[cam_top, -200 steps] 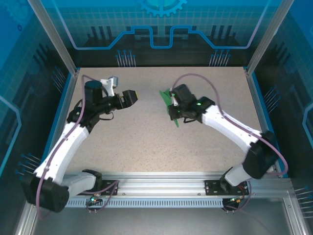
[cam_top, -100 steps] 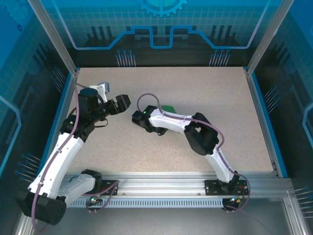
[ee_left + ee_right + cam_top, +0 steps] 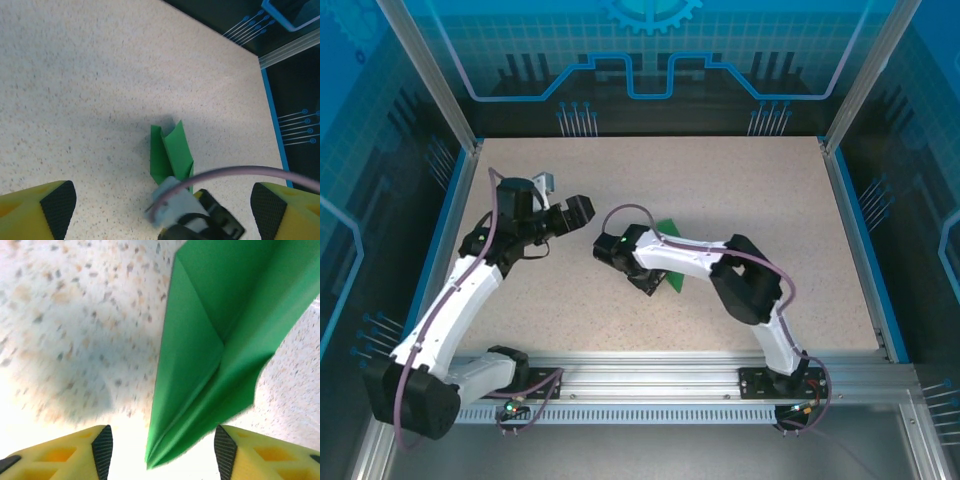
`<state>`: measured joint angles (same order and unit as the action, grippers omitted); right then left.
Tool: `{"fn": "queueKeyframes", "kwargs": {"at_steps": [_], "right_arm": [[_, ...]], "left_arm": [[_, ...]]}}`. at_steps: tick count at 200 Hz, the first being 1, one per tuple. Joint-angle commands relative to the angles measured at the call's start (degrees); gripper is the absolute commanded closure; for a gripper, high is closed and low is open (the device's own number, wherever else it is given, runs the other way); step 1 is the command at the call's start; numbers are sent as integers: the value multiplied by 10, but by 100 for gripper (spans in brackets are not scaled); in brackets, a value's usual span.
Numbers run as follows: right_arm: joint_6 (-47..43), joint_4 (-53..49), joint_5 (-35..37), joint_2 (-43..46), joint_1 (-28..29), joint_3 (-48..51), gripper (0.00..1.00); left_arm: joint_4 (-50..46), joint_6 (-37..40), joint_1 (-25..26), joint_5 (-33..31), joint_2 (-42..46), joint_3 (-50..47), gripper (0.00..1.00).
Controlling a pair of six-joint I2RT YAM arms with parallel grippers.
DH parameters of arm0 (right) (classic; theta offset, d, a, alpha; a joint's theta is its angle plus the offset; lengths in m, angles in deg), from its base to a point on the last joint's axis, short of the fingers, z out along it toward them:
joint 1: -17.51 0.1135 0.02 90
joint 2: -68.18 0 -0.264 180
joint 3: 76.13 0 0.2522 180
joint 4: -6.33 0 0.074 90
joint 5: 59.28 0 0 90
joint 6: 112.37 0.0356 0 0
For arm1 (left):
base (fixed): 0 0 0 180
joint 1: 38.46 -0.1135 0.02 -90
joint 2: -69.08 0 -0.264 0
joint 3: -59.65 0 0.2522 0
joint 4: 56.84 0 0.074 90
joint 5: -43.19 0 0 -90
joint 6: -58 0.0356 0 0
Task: Fold a paper plane with a square sheet of paper (fold left side to right side)
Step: Turn over the paper at the center of the table.
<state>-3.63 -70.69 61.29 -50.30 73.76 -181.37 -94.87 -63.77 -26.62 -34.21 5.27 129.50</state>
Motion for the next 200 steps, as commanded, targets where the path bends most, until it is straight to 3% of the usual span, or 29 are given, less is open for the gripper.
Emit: {"fn": "queueKeyframes", "kwargs": {"at_steps": [1,51,86,123,200], "right_arm": [[34,35,-51,78,-10,47,37],[74,167,-113,233,-83,200,30],[94,250,-147,353,-146,301,22],[103,328,-189,459,-190,387,16],[129,363,-217,491,-203,434,12]], "left_arm": [[38,-45,-4,59,-38,-27,6],[188,-126,25,167,-173,-73,10],[238,-173,90,163,-266,-51,12],[232,-206,132,148,-339,4,17],[196,-189,148,137,-448,107,33]]}}
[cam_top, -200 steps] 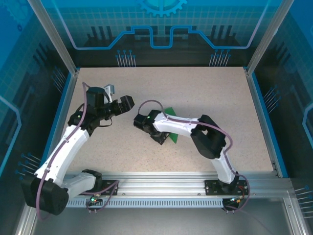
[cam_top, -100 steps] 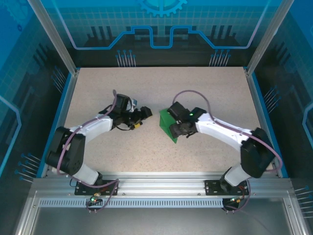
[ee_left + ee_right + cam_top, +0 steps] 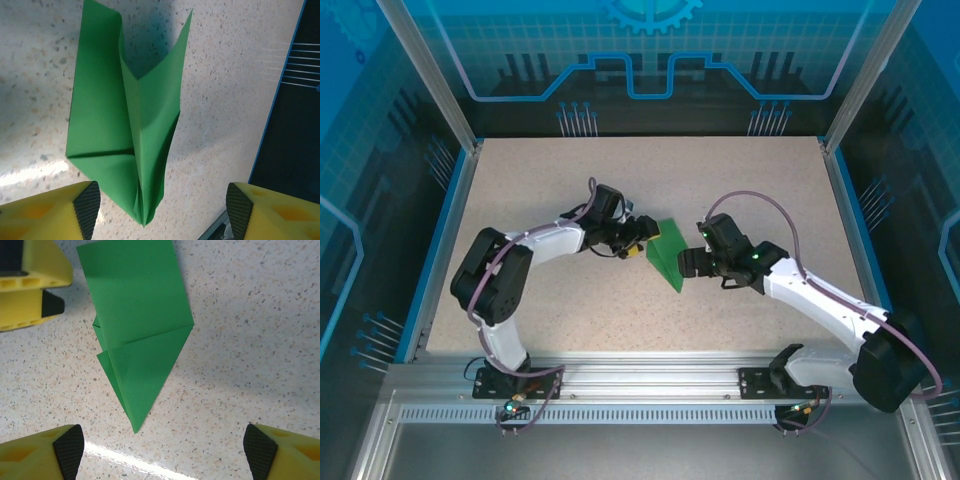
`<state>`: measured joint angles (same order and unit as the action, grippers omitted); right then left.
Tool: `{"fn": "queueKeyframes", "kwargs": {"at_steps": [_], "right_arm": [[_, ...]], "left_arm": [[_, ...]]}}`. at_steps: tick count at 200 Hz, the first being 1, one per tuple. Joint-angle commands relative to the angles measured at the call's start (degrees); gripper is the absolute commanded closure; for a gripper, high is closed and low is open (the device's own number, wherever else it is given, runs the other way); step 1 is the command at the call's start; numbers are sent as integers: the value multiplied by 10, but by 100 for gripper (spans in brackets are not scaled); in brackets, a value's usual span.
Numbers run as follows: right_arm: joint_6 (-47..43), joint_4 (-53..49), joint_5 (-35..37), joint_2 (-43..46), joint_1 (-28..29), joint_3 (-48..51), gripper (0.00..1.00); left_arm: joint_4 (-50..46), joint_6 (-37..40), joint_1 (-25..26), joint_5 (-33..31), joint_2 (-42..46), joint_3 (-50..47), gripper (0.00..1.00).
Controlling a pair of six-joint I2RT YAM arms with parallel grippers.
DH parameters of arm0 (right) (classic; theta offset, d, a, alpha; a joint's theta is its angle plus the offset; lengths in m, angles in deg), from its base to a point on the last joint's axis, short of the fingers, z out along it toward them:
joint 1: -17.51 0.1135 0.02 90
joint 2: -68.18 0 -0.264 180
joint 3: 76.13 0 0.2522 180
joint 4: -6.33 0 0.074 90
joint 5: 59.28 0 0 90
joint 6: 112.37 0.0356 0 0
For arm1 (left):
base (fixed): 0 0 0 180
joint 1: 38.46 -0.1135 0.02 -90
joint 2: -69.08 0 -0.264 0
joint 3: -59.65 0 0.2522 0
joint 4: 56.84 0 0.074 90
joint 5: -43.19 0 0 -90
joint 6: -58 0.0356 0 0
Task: Fold a paper plane with a square sheet of paper (fold left side to right side)
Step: Turn over the paper at the center of the table, then fold the wing for the fifth time at the center of the table.
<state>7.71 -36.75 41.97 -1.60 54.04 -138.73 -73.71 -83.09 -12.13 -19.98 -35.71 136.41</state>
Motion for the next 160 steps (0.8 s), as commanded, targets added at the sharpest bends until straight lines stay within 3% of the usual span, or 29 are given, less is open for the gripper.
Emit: {"fn": "queueKeyframes", "kwargs": {"at_steps": [1,44,56,85,101,132,160], "right_arm": [[16,24,-24,5,-6,7,12],[10,15,-37,34,-9,20,6],[13,23,-55,43,-18,29,0],[18,76,-135,69,-76,67,0],[37,116,-169,74,-120,89,0],[14,234,-262,57,-176,118,0],[-23,243,-349,-2,-208,78,0]], "left_arm": [[-16,5,4,-4,-40,39,33],[-23,35,3,4,-111,106,48],[-24,44,3,6,-123,119,57],[-9,62,-2,8,-124,108,82],[12,78,-10,23,-111,87,90],[62,120,-39,94,-76,39,96],[73,186,-54,153,-42,0,98]]}}
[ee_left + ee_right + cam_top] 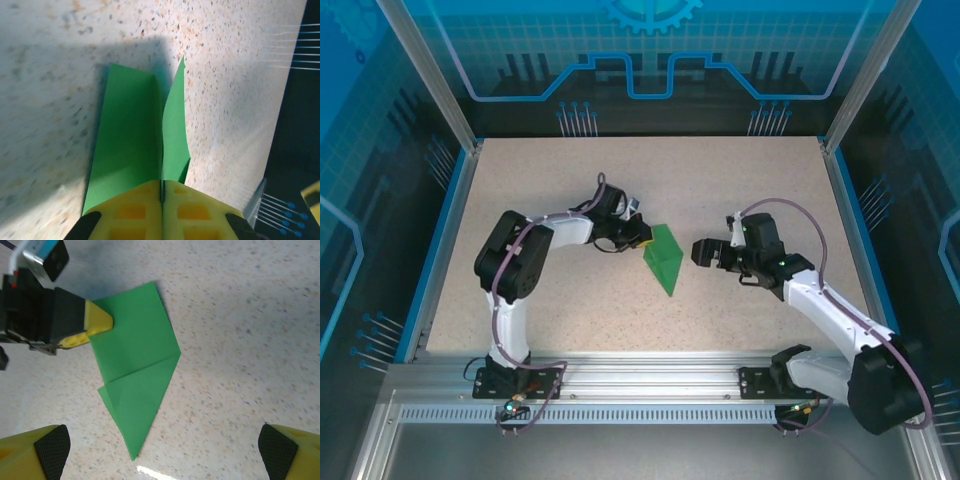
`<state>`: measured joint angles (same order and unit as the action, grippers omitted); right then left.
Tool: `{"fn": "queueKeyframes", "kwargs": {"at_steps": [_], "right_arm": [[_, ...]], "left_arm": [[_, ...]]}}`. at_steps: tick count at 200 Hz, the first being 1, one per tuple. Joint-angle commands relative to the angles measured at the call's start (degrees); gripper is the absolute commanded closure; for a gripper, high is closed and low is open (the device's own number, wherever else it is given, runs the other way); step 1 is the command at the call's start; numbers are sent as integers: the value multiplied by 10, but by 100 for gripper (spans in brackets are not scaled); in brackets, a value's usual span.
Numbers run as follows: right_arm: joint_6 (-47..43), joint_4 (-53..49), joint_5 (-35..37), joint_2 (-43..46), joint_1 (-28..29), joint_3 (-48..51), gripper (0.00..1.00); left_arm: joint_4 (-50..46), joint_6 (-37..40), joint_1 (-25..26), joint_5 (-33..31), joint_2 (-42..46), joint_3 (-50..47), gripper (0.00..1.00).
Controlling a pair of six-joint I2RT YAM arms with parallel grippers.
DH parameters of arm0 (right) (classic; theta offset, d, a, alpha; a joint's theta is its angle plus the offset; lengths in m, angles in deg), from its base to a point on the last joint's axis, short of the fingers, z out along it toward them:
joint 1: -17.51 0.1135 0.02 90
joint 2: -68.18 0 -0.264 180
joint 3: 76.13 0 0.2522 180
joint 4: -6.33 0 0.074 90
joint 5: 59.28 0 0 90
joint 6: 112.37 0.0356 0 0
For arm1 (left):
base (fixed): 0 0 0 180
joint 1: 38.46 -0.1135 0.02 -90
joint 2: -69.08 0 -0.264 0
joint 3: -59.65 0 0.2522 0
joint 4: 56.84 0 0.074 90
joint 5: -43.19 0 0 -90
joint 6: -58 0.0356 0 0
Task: Fold a paper plane with a square sheet of paper (fold left side to right side)
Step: Fold the wing for the fifth time at the center of the table.
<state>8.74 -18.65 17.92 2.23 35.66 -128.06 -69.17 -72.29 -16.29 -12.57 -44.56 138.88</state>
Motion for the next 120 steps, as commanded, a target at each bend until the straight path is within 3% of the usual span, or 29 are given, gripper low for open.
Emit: {"fn": "queueKeyframes", "kwargs": {"at_steps": [1,19,39,120], "right_arm": [[-33,63,-111,-43,-25,-29,0],[-19,149,-173,-88,-36,-16,1],[-32,189,-232,-164,-38,-33,12],[-38,322,-344,-319,-37,-41,25]], "left_arm": [[27,82,-12,79,47,-26,98],[23,114,-18,119,60,-39,98],[27,140,-19,134,77,-56,98],[55,150,-18,180,71,-75,99]]}}
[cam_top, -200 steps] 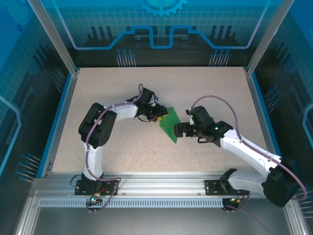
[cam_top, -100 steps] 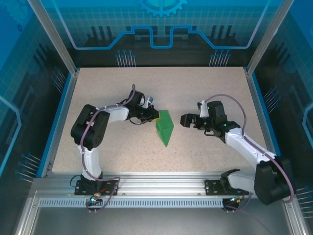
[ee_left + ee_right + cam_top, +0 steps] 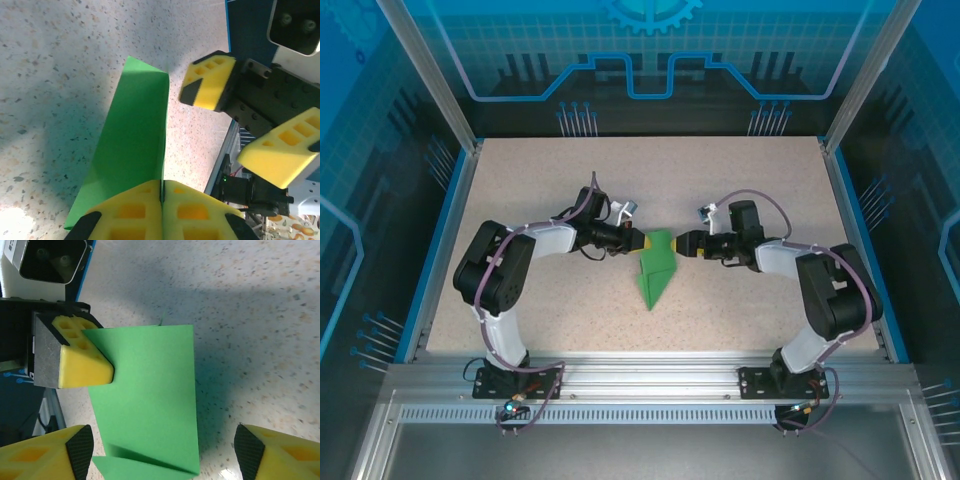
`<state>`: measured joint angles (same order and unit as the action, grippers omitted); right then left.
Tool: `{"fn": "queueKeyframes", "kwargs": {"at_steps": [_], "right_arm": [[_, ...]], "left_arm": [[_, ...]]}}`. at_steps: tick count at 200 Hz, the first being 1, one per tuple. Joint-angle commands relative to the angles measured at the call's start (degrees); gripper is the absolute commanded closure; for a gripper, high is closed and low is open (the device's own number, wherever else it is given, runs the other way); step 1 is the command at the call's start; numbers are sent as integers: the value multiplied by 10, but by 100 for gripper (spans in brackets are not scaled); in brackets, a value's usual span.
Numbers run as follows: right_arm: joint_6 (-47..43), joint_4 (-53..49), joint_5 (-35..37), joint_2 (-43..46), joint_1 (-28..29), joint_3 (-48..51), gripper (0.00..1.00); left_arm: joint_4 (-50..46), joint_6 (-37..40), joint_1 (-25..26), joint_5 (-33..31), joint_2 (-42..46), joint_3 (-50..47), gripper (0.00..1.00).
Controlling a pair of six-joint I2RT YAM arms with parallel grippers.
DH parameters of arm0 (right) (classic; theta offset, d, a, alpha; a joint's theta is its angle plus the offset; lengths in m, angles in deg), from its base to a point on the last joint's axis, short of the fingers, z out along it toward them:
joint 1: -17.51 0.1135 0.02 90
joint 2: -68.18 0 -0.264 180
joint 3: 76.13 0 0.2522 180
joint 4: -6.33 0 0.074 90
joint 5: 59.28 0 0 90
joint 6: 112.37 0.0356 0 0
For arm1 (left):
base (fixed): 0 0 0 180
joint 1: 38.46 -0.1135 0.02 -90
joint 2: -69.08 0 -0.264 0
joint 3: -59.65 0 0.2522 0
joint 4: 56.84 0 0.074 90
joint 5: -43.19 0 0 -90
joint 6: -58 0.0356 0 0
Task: Fold a paper plane with a square sheet of paper (fold left side to right side)
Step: Fold the wing for the fifth time at the center of the table.
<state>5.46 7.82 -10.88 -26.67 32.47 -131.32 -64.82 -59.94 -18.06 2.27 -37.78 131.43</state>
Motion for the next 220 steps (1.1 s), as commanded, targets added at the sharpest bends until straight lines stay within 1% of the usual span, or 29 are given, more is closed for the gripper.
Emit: {"fn": "queueKeyframes", "kwargs": {"at_steps": [1,42,63,73,88,101,122,141,160,186,220], "right_arm": [[-5,57,-56,-32,-5,-9,25],[5,84,-84,-74,2,-15,30],[6,84,-90,-93,5,-22,37],[13,98,-98,-102,8,-22,39],[19,108,-103,-113,13,-24,44],[17,109,-104,-118,16,-27,45],[14,107,-105,-118,15,-28,49],[10,98,-100,-112,14,-28,59],[1,84,-95,-103,12,-26,63],[-4,75,-92,-87,7,-20,72],[-20,43,-82,-67,-1,-19,76]], "left_arm": [[11,26,-1,31,3,-1,99],[9,25,0,37,-5,4,99],[7,25,0,37,-8,7,99],[7,25,0,39,-10,9,100],[10,25,0,40,-13,8,100],[9,25,0,42,-15,9,100],[6,28,-1,42,-16,10,100],[5,26,0,41,-19,11,100],[5,25,-1,39,-23,12,100],[3,26,0,38,-26,13,100],[-3,31,0,37,-33,16,100]]}}
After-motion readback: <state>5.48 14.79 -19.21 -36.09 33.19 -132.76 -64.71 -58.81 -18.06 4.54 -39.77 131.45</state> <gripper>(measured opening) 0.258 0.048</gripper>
